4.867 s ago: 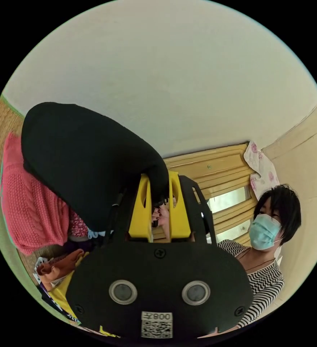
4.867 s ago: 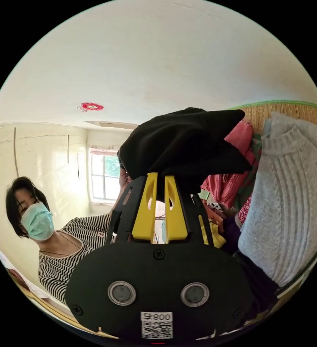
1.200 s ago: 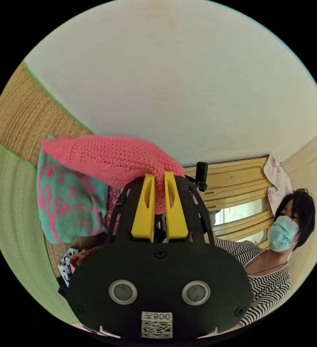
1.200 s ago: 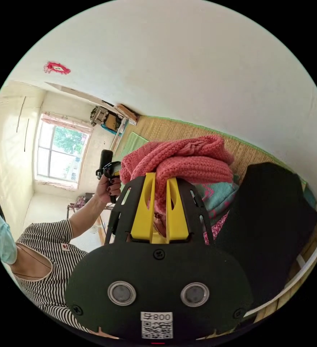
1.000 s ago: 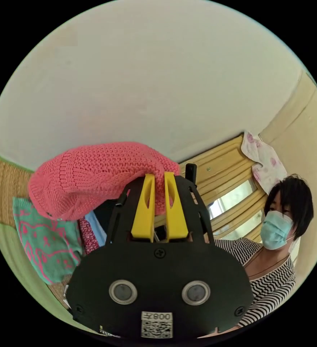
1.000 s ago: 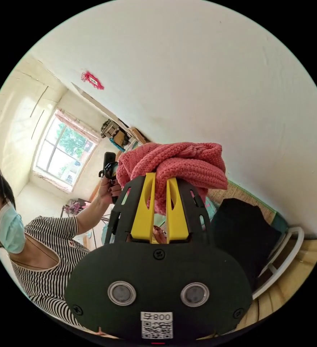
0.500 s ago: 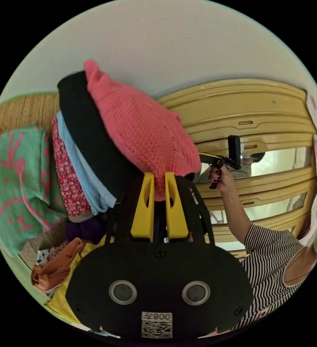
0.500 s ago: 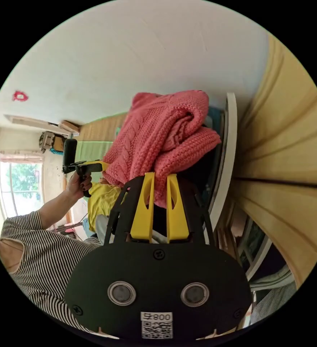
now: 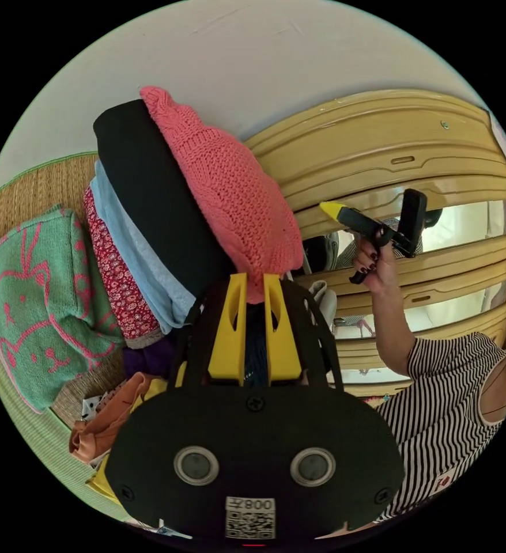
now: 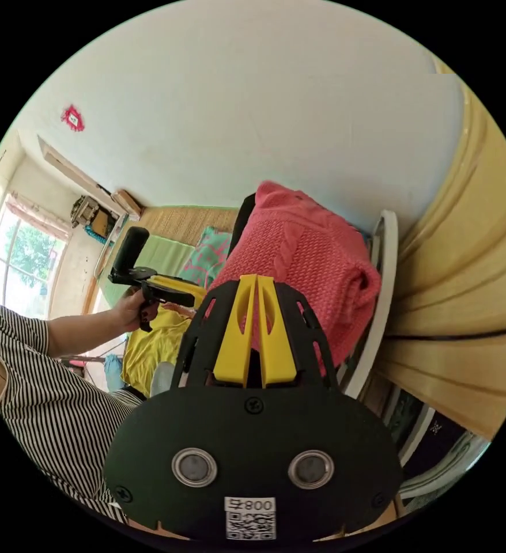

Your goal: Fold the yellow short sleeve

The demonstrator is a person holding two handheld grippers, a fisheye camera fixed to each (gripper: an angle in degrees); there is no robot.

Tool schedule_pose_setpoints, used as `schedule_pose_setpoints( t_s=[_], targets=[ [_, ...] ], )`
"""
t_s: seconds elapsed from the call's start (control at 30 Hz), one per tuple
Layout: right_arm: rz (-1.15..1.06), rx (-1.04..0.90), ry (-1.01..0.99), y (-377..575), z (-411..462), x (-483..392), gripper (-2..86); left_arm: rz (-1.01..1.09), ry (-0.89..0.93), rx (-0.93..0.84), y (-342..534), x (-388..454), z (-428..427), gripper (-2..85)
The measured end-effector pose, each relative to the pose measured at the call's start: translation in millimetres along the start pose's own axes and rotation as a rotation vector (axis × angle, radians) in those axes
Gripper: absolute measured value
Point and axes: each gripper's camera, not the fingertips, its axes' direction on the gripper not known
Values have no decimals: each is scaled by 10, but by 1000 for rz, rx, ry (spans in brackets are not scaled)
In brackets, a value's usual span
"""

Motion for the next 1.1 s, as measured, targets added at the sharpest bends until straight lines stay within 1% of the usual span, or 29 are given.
schedule_pose_setpoints(
  t_s=[0.07, 0.13, 0.2, 0.3, 0.37, 0.43, 0.5, 0.53, 0.57, 0.6, 0.67, 0.8, 0.87, 0.93, 0.97, 1.03, 1.1],
  targets=[
    [2, -173, 16, -171, 612, -23, 2, -21, -2, 35, 18, -66, -125, 51],
    [6, -192, -19, -254, 752, -27, 2, -49, -33, 79, 69, -161, -328, 51],
    [3, -184, -55, -326, 758, -48, 2, -104, -71, 152, 196, -374, -664, 55],
    [-41, -135, -21, -459, 636, -215, 3, -212, -123, 209, 389, -737, -1045, 74],
    [-108, -75, -69, -640, 561, -462, 6, -289, -163, 218, 496, -974, -1217, 93],
    [-166, -55, -110, -814, 642, -680, 11, -373, -187, 216, 587, -1231, -1332, 116],
    [-200, -103, -113, -1015, 913, -856, 21, -491, -185, 192, 676, -1595, -1407, 144],
    [-196, -159, -91, -1147, 1169, -930, 35, -511, -180, 187, 692, -1678, -1418, 150],
    [-171, -239, -76, -1277, 1454, -966, 55, -557, -164, 180, 724, -1845, -1436, 160],
    [-154, -277, -74, -1333, 1593, -976, 64, -597, -136, 183, 753, -2002, -1448, 166],
    [-110, -381, -112, -1487, 2047, -1005, 87, -634, -104, 163, 769, -2209, -1449, 169],
    [-58, -489, -44, -1651, 2530, -1011, 104, -636, -33, 162, 745, -2542, -1520, 153],
    [-26, -555, 24, -1759, 2799, -959, 111, -616, 0, 199, 759, -2586, -1604, 154],
    [10, -588, 22, -1836, 2966, -901, 118, -597, 3, 234, 793, -2585, -1696, 163],
    [31, -599, 13, -1883, 3062, -868, 117, -595, -23, 249, 821, -2579, -1760, 176],
    [50, -612, 36, -1942, 3203, -826, 117, -596, -47, 241, 848, -2620, -1815, 191],
    [62, -626, 59, -2002, 3333, -784, 113, -608, -13, 222, 840, -2788, -1810, 203]
  ],
)
